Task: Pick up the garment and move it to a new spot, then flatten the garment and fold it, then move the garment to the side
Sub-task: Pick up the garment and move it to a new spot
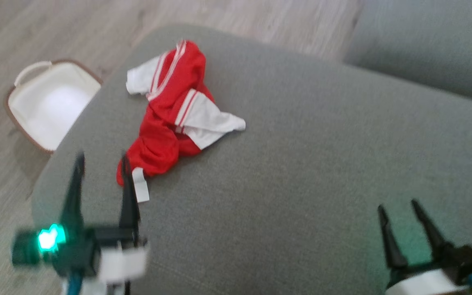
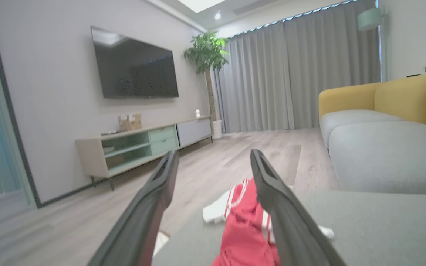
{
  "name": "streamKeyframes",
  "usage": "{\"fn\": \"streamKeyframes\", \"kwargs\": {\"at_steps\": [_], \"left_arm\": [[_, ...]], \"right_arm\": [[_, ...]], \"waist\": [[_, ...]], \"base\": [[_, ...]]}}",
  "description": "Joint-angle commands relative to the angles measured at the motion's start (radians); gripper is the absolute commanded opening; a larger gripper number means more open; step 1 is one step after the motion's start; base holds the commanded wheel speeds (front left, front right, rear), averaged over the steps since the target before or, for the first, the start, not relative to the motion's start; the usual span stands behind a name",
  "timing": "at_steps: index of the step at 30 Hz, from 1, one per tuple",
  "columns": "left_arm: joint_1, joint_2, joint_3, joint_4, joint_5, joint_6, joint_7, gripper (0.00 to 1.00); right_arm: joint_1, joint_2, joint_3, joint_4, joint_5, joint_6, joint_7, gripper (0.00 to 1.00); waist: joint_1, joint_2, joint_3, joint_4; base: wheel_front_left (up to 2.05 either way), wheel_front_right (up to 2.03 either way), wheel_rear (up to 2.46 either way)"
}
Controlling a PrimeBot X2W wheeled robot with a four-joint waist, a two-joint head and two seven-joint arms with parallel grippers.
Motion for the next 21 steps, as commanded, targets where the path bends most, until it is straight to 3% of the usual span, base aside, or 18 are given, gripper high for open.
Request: {"fn": "streamKeyframes", "kwargs": {"at_steps": [1,6,11,17,21], "left_arm": [[-0.12,0.018,0.038,-0.038,0.01,-0.012,-0.005,1.0],[-0.406,0.062,0.053,0.111,-0.018,-0.083,-0.005,1.0],[-0.716,0.075,0.055,0.417,-0.066,-0.159,0.049,1.0],[-0.976,0.066,0.054,0.756,-0.105,-0.208,0.167,1.0],[-1.044,0.061,0.058,0.919,-0.121,-0.211,0.218,1.0]], "right_arm": [[-0.061,-0.049,0.014,-0.041,-0.009,0.007,-0.014,1.0],[-0.09,-0.153,0.011,-0.066,-0.014,0.007,-0.014,1.0],[-0.12,-0.249,0.02,-0.095,-0.014,0.007,-0.014,1.0],[-0.164,-0.332,0.015,-0.132,0.0,0.007,-0.014,1.0],[-0.178,-0.356,-0.007,-0.146,0.006,0.007,-0.014,1.0]], "waist": [[0.0,0.0,0.089,-0.005],[0.0,0.0,0.207,-0.006],[0.0,0.0,0.305,-0.028],[0.0,0.0,0.407,-0.079],[0.0,0.0,0.441,-0.096]], "base": [[0.0,0.0,0.0],[0.0,0.0,0.0],[0.0,0.0,0.0],[0.0,0.0,0.0],[0.0,0.0,0.0]]}}
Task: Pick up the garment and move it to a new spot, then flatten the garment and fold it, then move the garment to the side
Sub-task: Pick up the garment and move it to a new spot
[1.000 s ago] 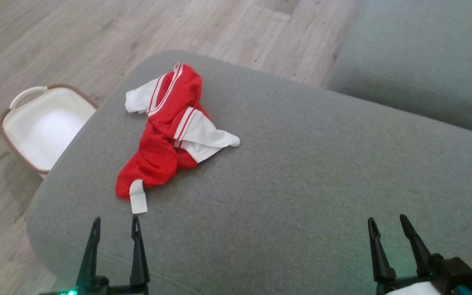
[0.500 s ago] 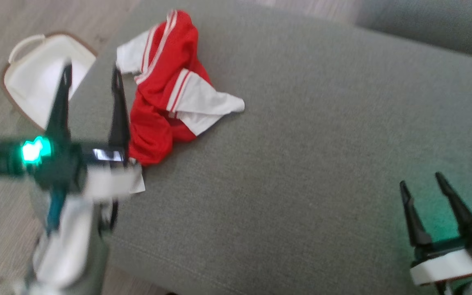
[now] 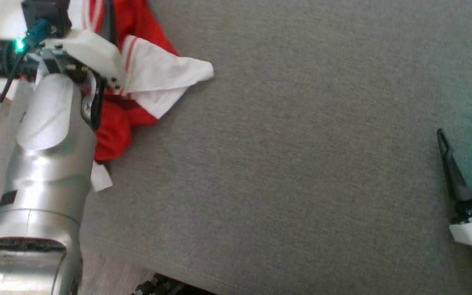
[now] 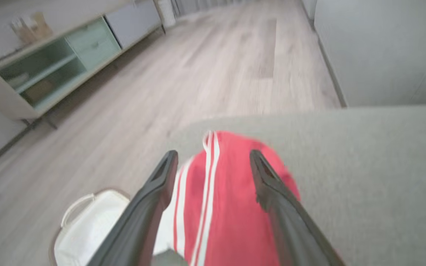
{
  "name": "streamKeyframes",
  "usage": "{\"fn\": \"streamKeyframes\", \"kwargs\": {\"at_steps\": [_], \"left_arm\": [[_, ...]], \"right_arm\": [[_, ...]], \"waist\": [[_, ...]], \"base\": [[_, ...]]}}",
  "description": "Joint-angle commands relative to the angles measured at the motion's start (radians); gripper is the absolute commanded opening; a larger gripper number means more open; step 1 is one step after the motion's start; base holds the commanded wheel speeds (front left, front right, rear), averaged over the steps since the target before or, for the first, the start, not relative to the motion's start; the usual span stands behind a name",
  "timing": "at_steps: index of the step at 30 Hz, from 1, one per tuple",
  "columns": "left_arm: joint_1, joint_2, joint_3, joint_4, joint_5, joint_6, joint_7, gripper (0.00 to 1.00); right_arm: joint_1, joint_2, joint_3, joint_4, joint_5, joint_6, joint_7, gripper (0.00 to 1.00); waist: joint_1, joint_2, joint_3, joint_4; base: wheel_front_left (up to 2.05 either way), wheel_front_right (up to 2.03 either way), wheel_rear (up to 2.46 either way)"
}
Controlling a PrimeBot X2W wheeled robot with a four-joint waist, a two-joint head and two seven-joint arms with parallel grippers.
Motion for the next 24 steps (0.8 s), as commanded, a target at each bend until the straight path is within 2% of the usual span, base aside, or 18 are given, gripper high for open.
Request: {"fn": "streamKeyframes", "kwargs": {"at_steps": [1,4,5,6,7,10,15,20,21,24], "left_arm": [[-0.008,0.05,0.031,-0.012,-0.005,0.002,0.001,1.0],[-0.03,0.055,0.033,0.115,-0.012,0.004,0.019,1.0],[-0.034,0.055,0.033,0.146,-0.015,0.005,0.017,0.96],[-0.039,0.055,0.034,0.175,-0.017,0.006,0.014,0.43],[-0.042,0.054,0.03,0.201,-0.017,0.004,0.013,0.0],[-0.06,0.06,0.023,0.25,-0.019,-0.012,-0.012,0.0],[-0.108,0.111,-0.009,0.249,0.016,-0.012,-0.143,0.0],[-0.14,0.157,-0.04,0.192,0.047,-0.015,-0.214,0.0],[-0.143,0.171,-0.055,0.152,0.059,-0.022,-0.223,0.0],[-0.133,0.181,-0.087,0.082,0.079,-0.035,-0.229,0.0]], "right_arm": [[0.005,-0.024,0.014,-0.017,0.004,0.007,-0.005,1.0],[-0.012,-0.032,0.01,-0.023,0.007,0.007,-0.005,1.0],[-0.017,-0.03,0.007,-0.025,0.008,0.007,-0.005,1.0],[-0.021,-0.029,0.005,-0.026,0.009,0.007,-0.005,1.0],[-0.023,-0.026,0.003,-0.026,0.008,0.007,-0.005,1.0],[-0.029,-0.015,0.005,-0.021,0.004,0.007,-0.005,1.0],[-0.046,0.031,0.02,0.002,0.001,0.007,-0.005,1.0],[-0.054,0.117,0.033,0.034,0.004,0.007,-0.005,1.0],[-0.047,0.156,0.03,0.046,0.004,0.007,-0.005,1.0],[-0.025,0.215,0.028,0.06,0.003,0.007,-0.005,1.0]], "waist": [[-0.0003,0.0001,0.035,-0.033],[-0.0003,0.0001,0.057,-0.054],[-0.0003,0.0001,0.063,-0.058],[-0.0003,0.0001,0.068,-0.061],[-0.0003,0.0001,0.07,-0.063],[-0.0003,0.0001,0.066,-0.068],[-0.0003,0.0001,-0.008,-0.086],[-0.0003,0.0001,-0.148,-0.133],[-0.0003,0.0001,-0.205,-0.157],[-0.0003,0.0001,-0.291,-0.2]], "base": [[0.0,0.0,0.0],[0.0,0.0,0.0],[0.0,0.0,0.0],[0.0,0.0,0.0],[0.0,0.0,0.0],[0.0,0.0,0.0],[0.0,0.0,0.0],[0.0,0.0,0.0],[0.0,0.0,0.0],[0.0,0.0,0.0]]}}
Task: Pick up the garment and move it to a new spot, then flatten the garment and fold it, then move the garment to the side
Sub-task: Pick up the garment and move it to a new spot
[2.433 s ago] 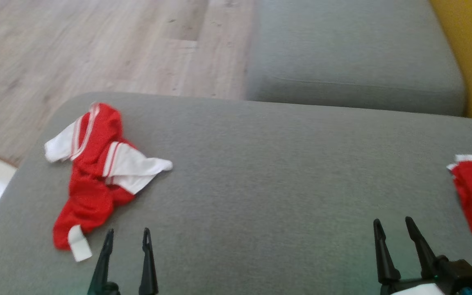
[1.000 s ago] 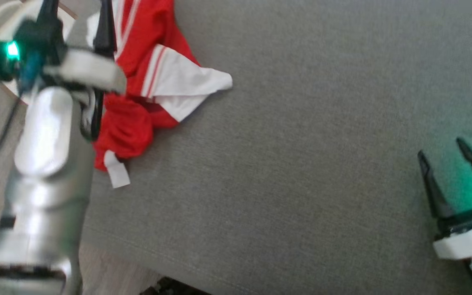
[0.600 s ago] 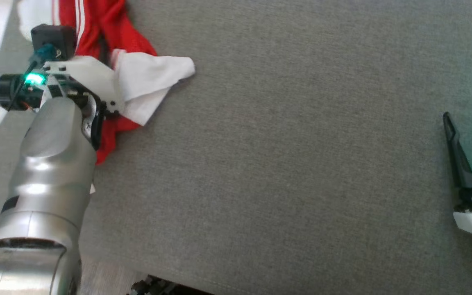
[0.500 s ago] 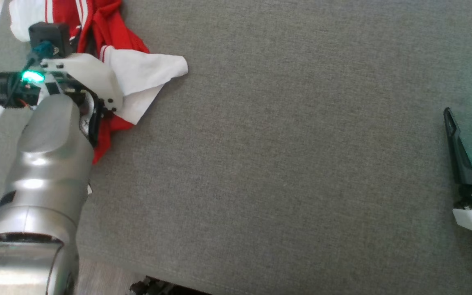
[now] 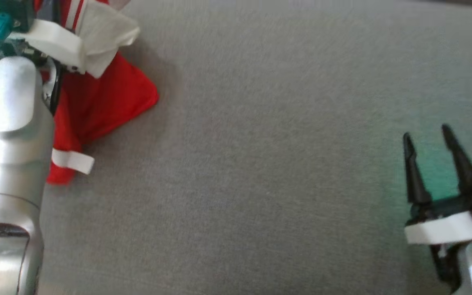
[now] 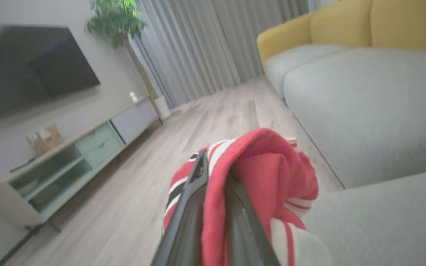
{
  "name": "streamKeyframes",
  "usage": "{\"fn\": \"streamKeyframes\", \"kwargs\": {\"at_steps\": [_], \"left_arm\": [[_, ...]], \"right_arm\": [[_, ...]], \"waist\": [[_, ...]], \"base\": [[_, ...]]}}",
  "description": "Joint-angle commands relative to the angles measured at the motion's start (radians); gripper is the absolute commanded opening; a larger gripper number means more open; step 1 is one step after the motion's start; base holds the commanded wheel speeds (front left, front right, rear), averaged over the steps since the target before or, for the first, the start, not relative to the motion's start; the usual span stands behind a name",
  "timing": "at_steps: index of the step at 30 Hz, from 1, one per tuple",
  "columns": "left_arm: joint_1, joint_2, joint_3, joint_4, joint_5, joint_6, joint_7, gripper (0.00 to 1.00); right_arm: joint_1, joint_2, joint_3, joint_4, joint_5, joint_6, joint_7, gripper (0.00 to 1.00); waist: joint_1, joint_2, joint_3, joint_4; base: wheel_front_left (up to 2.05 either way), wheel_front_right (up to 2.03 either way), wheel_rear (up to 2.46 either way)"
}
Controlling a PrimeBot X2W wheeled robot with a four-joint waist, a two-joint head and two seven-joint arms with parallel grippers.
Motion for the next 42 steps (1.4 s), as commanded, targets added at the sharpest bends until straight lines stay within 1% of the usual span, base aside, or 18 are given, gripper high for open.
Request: {"fn": "streamKeyframes", "kwargs": {"at_steps": [1,6,12,15,18,19,20,22,25,26,28,30,33,35,37,39,41,42], "left_arm": [[-0.022,0.06,-0.002,-0.072,0.016,-0.009,-0.011,0.0],[0.021,0.059,-0.052,-0.221,0.018,-0.036,0.008,0.0],[0.106,0.017,-0.11,-0.427,-0.01,-0.048,0.084,0.0],[0.166,-0.017,-0.127,-0.515,-0.022,-0.033,0.105,0.0],[0.23,-0.066,-0.16,-0.567,-0.026,-0.014,0.12,0.0],[0.251,-0.081,-0.178,-0.573,-0.022,-0.011,0.126,0.0],[0.251,-0.081,-0.178,-0.573,-0.022,-0.011,0.126,0.0],[0.297,-0.114,-0.221,-0.573,-0.013,-0.005,0.12,0.0],[0.368,-0.153,-0.297,-0.535,-0.001,0.008,0.089,0.0],[0.393,-0.162,-0.326,-0.513,-0.002,0.008,0.074,0.19],[0.442,-0.175,-0.37,-0.468,-0.025,0.012,0.044,1.0],[0.485,-0.18,-0.432,-0.437,-0.052,0.005,0.021,1.0],[0.543,-0.181,-0.541,-0.466,-0.138,0.005,0.0,1.0],[0.567,-0.181,-0.583,-0.499,-0.181,0.04,-0.009,1.0],[0.594,-0.181,-0.596,-0.542,-0.212,0.086,-0.014,1.0],[0.629,-0.181,-0.585,-0.615,-0.225,0.128,-0.016,1.0],[0.678,-0.178,-0.562,-0.685,-0.211,0.161,-0.016,1.0],[0.707,-0.167,-0.549,-0.718,-0.201,0.175,-0.016,1.0]], "right_arm": [[0.037,0.021,0.019,-0.018,-0.005,0.007,-0.002,1.0],[0.068,0.082,0.027,-0.013,-0.017,0.007,-0.002,1.0],[0.072,0.113,0.039,-0.027,-0.021,0.007,-0.002,1.0],[0.066,0.122,0.046,-0.033,-0.02,0.007,-0.002,1.0],[0.051,0.13,0.054,-0.036,-0.016,0.007,-0.002,1.0],[0.045,0.132,0.059,-0.037,-0.014,0.007,-0.002,1.0],[0.045,0.132,0.059,-0.037,-0.014,0.007,-0.002,1.0],[0.03,0.137,0.066,-0.038,-0.007,0.007,-0.002,1.0],[0.014,0.144,0.077,-0.033,0.001,0.007,-0.002,1.0],[0.009,0.146,0.082,-0.03,0.004,0.007,-0.002,1.0],[-0.001,0.149,0.091,-0.023,0.008,0.007,-0.002,1.0],[-0.009,0.152,0.098,-0.017,0.012,0.007,-0.002,1.0],[-0.012,0.154,0.097,-0.006,0.013,0.007,-0.002,1.0],[-0.005,0.153,0.091,0.002,0.012,0.007,-0.002,1.0],[0.009,0.15,0.084,0.009,0.012,0.007,-0.002,1.0],[0.032,0.149,0.072,0.015,0.011,0.007,-0.002,1.0],[0.06,0.148,0.057,0.021,0.01,0.007,-0.002,1.0],[0.075,0.149,0.05,0.024,0.011,0.007,-0.002,1.0]], "waist": [[0.0002,0.0,-0.141,-0.089],[0.0002,0.0,-0.235,-0.191],[0.0002,0.0,-0.269,-0.316],[0.0002,0.0,-0.252,-0.381],[0.0002,0.0,-0.21,-0.435],[0.0002,0.0,-0.19,-0.452],[0.0002,0.0,-0.19,-0.452],[0.0002,0.0,-0.153,-0.479],[0.0002,0.0,-0.102,-0.507],[0.0002,0.0,-0.088,-0.513],[0.0002,0.0,-0.067,-0.519],[0.0002,0.0,-0.055,-0.516],[0.0002,0.0,-0.066,-0.493],[0.0002,0.0,-0.093,-0.465],[0.0002,0.0,-0.133,-0.432],[0.0002,0.0,-0.183,-0.394],[0.0002,0.0,-0.236,-0.356],[0.0002,0.0,-0.261,-0.338]], "base": [[0.0,0.0,0.0],[0.0,0.0,0.0],[0.0,0.0,0.0],[0.0,0.0,0.0],[0.0,0.0,0.0],[0.0,0.0,0.0],[0.0,0.0,0.0],[0.0,0.0,0.0],[0.0,0.0,0.0],[0.0,0.0,0.0],[0.0,0.0,0.0],[0.0,0.0,0.0],[0.0,0.0,0.0],[0.0,0.0,0.0],[0.0,0.0,0.0],[0.0,0.0,0.0],[0.0,0.0,0.0],[0.0,0.0,0.0]]}}
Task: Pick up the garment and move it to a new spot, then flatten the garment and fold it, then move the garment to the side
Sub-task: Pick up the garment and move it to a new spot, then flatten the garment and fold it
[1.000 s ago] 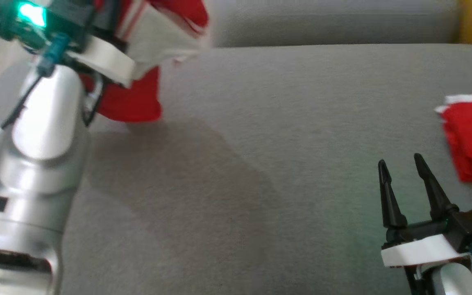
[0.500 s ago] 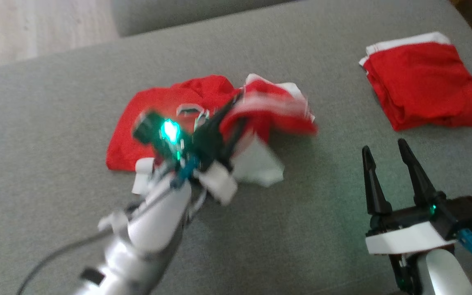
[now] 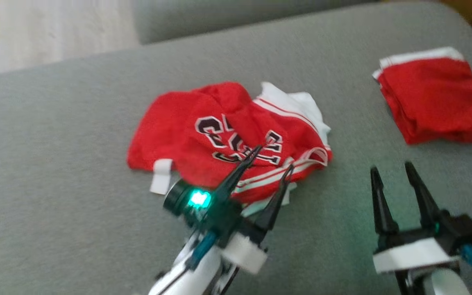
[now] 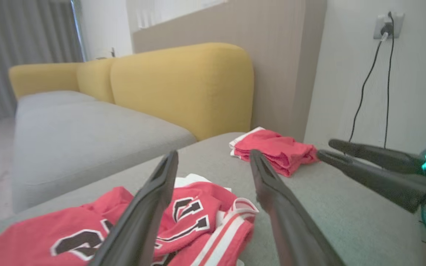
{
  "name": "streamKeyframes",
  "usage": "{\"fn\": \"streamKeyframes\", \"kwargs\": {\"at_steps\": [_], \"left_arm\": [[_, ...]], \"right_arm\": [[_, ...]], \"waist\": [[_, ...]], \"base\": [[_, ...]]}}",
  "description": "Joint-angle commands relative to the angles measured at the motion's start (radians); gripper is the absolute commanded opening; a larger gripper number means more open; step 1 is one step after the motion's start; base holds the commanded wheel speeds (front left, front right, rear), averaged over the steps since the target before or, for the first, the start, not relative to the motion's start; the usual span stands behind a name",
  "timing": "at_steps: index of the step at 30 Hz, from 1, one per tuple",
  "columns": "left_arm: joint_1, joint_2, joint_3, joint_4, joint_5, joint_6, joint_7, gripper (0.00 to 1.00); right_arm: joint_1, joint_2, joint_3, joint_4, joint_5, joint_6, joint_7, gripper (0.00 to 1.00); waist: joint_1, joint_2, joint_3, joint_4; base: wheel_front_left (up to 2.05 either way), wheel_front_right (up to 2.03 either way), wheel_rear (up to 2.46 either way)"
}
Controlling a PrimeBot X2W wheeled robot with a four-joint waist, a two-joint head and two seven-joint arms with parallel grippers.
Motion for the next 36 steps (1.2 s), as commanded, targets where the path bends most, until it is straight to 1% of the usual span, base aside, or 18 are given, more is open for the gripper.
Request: {"fn": "streamKeyframes", "kwargs": {"at_steps": [1,4,7,8,11,14,16,19,22,23,31,36], "left_arm": [[0.03,0.025,0.046,-0.049,0.012,0.016,-0.009,1.0],[0.128,0.065,0.12,-0.151,0.016,0.057,-0.009,1.0],[0.209,0.108,0.193,-0.253,0.067,0.108,-0.009,1.0],[0.243,0.114,0.219,-0.281,0.074,0.125,-0.009,1.0],[0.341,0.123,0.286,-0.343,0.081,0.153,-0.009,1.0],[0.431,0.122,0.349,-0.38,0.084,0.168,-0.009,1.0],[0.486,0.111,0.394,-0.396,0.078,0.174,-0.009,1.0],[0.551,0.101,0.444,-0.399,0.082,0.161,-0.009,1.0],[0.586,0.091,0.481,-0.396,0.095,0.139,-0.009,1.0],[0.586,0.091,0.481,-0.396,0.095,0.139,-0.009,1.0],[0.603,0.061,0.528,-0.359,0.128,0.074,-0.009,1.0],[0.609,0.042,0.543,-0.334,0.141,0.051,-0.009,1.0]], "right_arm": [[0.005,-0.002,0.016,-0.024,0.001,0.007,-0.003,1.0],[0.035,0.001,0.0,-0.022,0.002,0.007,-0.003,1.0],[0.056,0.005,-0.007,-0.022,0.002,0.007,-0.003,1.0],[0.064,0.006,-0.009,-0.022,0.002,0.007,-0.003,1.0],[0.092,0.009,-0.021,-0.027,0.002,0.007,-0.003,1.0],[0.126,0.011,-0.031,-0.044,0.007,0.007,-0.003,1.0],[0.153,0.012,-0.03,-0.056,0.017,0.007,-0.003,1.0],[0.192,0.014,-0.021,-0.069,0.031,0.007,-0.003,1.0],[0.215,0.014,-0.017,-0.075,0.033,0.007,-0.003,1.0],[0.215,0.014,-0.017,-0.075,0.033,0.007,-0.003,1.0],[0.215,0.015,-0.006,-0.08,0.032,0.007,-0.003,1.0],[0.214,0.016,0.006,-0.081,0.029,0.007,-0.003,1.0]], "waist": [[0.0001,0.0,-0.122,0.107],[0.0001,0.0,-0.163,0.149],[0.0001,0.0,-0.191,0.174],[0.0001,0.0,-0.199,0.18],[0.0001,0.0,-0.225,0.198],[0.0001,0.0,-0.243,0.21],[0.0001,0.0,-0.254,0.216],[0.0001,0.0,-0.267,0.222],[0.0001,0.0,-0.276,0.226],[0.0001,0.0,-0.276,0.226],[0.0001,0.0,-0.282,0.231],[0.0001,0.0,-0.28,0.232]], "base": [[0.0,0.0,0.0],[0.0,0.0,0.0],[0.0,0.0,0.0],[0.0,0.0,0.0],[0.0,0.0,0.0],[0.0,0.0,0.0],[0.0,0.0,0.0],[0.0,0.0,0.0],[0.0,0.0,0.0],[0.0,0.0,0.0],[0.0,0.0,0.0],[0.0,0.0,0.0]]}}
